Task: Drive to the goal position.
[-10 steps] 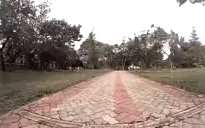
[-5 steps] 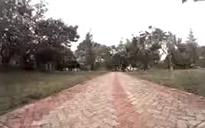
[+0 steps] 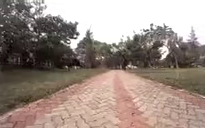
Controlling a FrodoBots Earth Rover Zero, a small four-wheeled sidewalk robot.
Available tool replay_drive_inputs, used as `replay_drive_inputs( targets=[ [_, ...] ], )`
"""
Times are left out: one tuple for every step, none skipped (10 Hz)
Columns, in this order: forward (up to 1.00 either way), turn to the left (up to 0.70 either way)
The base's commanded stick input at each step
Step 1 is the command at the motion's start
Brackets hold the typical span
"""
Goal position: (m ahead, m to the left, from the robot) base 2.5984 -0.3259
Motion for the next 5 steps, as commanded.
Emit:
replay_drive_inputs(
  targets=[
    [0.70,0.01],
    [0.70,0.01],
    [0.70,0.01],
    [0.70,-0.17],
    [0.70,-0.34]
  ],
)
